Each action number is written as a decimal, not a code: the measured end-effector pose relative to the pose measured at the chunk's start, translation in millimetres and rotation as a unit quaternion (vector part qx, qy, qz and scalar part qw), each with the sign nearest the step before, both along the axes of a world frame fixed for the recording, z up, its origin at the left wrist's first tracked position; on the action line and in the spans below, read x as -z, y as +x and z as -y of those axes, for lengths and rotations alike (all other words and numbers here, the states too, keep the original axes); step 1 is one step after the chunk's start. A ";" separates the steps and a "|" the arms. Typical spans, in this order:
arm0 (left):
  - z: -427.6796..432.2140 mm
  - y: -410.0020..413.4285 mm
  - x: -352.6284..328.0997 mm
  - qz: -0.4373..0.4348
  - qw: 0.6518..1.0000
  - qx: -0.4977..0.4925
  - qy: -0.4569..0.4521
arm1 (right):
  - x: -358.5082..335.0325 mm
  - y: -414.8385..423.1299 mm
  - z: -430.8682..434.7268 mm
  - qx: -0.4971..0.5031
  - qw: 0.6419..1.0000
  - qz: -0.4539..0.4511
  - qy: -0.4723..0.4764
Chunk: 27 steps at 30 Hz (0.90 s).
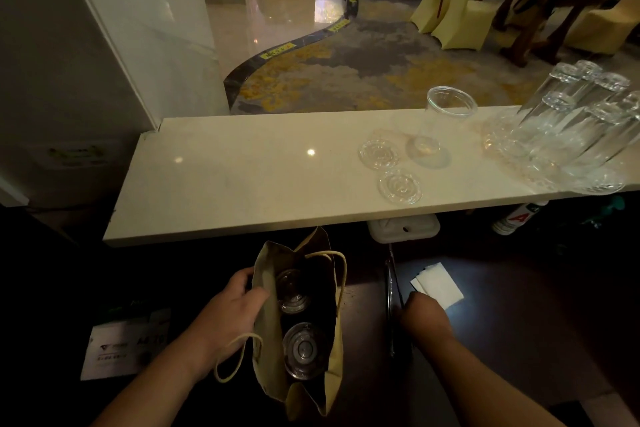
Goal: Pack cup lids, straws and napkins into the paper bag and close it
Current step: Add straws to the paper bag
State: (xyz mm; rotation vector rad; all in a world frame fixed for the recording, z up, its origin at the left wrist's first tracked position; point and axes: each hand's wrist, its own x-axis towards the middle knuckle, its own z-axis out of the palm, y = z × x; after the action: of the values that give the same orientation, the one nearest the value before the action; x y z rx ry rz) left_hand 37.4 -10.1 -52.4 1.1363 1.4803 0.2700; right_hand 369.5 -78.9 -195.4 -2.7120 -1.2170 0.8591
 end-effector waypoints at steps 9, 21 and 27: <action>-1.7 -0.4 -1.9 0.007 1.000 0.022 0.000 | -98.0 -31.8 5.2 -0.054 0.981 -0.009 0.188; -5.7 -4.9 3.5 0.005 0.999 0.033 -0.010 | -267.3 -105.2 -0.2 -0.113 0.874 -0.114 0.459; -14.0 -8.8 33.4 0.026 0.999 0.003 -0.024 | -301.4 -141.8 -14.0 -0.159 0.847 -0.179 0.474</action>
State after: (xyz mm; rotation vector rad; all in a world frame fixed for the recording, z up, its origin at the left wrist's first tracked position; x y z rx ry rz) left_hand 28.7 3.9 -85.9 1.0882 1.4305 0.2574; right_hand 227.7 -64.8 106.0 -1.5222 -1.4757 0.5157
